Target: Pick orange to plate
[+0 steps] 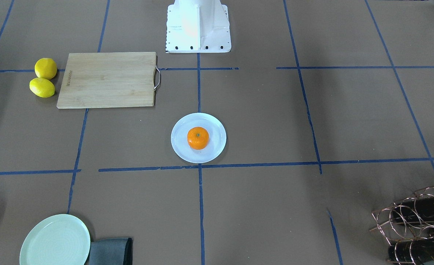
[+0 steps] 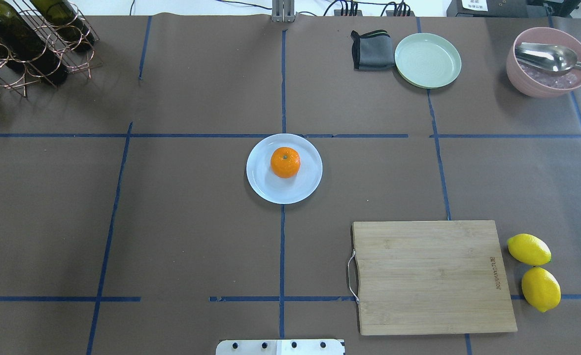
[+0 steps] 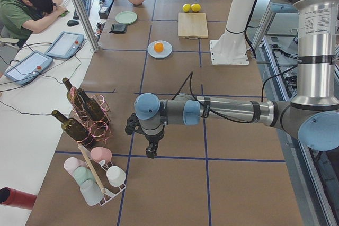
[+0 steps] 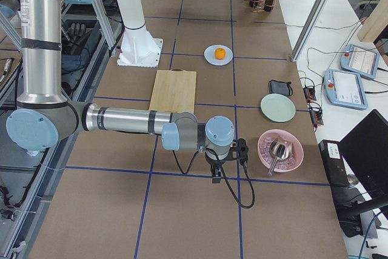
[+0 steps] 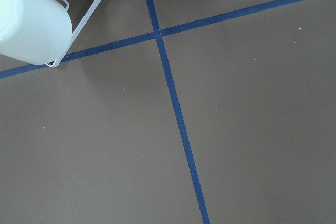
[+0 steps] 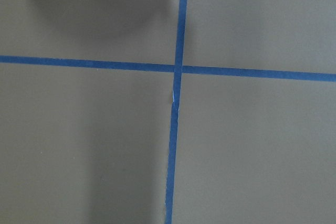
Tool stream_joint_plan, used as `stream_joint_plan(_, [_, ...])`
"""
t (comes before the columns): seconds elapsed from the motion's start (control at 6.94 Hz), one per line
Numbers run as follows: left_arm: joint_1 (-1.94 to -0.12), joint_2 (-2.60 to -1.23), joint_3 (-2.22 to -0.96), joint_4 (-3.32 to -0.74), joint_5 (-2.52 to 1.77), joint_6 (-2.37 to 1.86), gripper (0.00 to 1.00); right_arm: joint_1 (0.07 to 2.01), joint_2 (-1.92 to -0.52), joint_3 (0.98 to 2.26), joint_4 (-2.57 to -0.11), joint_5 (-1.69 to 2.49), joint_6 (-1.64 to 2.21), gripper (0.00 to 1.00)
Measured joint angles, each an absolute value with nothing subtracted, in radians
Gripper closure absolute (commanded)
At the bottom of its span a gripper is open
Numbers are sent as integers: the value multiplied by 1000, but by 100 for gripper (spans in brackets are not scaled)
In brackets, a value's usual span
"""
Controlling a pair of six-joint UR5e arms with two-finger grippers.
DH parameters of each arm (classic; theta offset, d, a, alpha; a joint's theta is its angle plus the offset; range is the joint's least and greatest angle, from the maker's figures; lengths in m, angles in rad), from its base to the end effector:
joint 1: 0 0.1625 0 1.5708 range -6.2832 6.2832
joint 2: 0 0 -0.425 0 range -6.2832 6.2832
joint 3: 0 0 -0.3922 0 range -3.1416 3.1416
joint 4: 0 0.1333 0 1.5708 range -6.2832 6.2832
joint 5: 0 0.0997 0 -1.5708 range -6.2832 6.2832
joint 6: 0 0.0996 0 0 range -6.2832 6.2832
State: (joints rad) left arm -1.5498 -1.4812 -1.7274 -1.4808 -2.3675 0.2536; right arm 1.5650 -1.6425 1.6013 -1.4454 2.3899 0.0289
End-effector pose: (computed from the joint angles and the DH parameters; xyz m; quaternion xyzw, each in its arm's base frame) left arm -0.0526 -0.4526 0.6314 0.0345 0.3865 0.1217 0.9136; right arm 0.0578 -0.4668 0.6620 0.0317 -0.3985 -0.0062 0.9166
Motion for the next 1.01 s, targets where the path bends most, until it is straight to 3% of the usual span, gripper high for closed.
stream_joint_plan(1.01, [-1574, -1485, -1714, -1477, -2366, 252, 0, 1616, -1622, 1602, -1428, 2404, 82, 0])
